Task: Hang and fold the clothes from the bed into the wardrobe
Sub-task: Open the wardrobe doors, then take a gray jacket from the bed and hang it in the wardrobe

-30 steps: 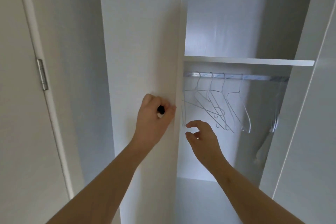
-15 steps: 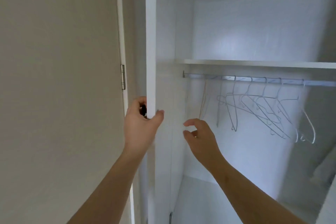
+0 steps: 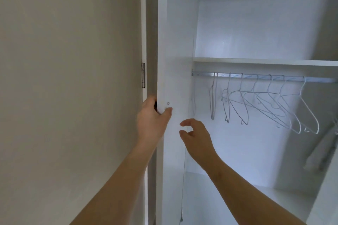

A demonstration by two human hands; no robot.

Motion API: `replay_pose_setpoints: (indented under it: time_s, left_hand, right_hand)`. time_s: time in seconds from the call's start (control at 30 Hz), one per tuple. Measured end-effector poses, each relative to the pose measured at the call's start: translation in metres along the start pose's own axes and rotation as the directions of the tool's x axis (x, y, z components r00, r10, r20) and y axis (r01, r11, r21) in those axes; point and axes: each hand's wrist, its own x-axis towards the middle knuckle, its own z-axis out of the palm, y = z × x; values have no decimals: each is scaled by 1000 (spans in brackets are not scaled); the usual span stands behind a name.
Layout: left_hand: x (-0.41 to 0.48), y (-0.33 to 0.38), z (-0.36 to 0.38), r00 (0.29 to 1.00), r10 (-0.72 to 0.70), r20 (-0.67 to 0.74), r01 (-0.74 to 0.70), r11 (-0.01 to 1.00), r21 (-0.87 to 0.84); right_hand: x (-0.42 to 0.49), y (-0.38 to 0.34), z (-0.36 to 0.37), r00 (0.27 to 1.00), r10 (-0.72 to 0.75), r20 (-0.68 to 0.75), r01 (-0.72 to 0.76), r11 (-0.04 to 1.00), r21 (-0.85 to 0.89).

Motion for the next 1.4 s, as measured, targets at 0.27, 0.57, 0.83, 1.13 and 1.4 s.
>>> replay_pose_setpoints:
  time_s: [0.27,0.57,0.83,1.13,1.4]
  left_hand:
    - [-26,3,-7,987,140,-81,-129,983,133]
    - [-97,21,28,915,403,6,-402,911,92]
    - [-215,69,91,785,148,602,46,955,-294]
    - [-424,164,72,314,222,923,220,929,-298]
    - [-592,232,-4,-93,336,937,285,911,-298]
  right_hand:
    - [-22,0,-7,991,96,-98,-100,994,-37]
    - [-83,24,-60,919,254,-300,-284,957,-60]
    - [-213,32,-152,742,373,-557,-498,863,-87]
    - [-457,-13,-222,324,471,-820,-759,647,73]
    - [-654,-87,-219,-65,410,-910,-846,461,269]
